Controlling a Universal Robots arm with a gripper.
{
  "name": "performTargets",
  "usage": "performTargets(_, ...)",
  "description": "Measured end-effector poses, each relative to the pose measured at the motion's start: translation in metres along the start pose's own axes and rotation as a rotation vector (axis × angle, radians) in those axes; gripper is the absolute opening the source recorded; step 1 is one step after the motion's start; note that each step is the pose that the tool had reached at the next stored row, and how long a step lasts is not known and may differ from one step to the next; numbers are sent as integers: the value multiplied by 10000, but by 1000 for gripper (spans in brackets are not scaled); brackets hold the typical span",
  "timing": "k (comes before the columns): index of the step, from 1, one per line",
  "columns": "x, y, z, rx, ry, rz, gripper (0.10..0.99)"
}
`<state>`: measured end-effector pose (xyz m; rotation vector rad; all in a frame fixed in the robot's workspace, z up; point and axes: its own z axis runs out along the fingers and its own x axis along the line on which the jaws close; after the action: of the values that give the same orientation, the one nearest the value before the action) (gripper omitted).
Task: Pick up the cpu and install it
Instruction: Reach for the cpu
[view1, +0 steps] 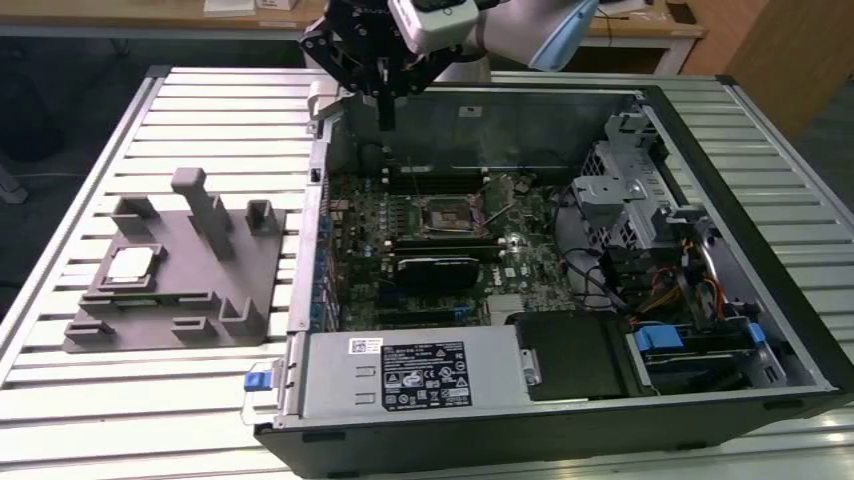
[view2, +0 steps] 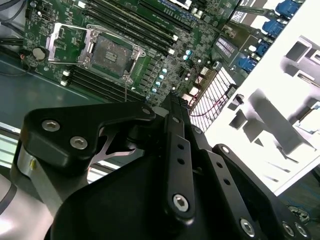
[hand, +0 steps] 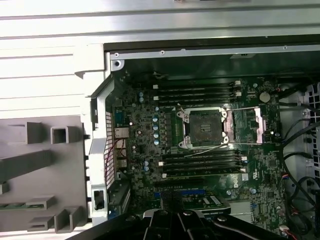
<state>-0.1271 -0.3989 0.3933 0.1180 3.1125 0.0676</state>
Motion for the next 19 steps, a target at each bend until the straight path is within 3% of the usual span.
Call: performTargets(19, 157, -12, -4, 0, 0, 0, 106)
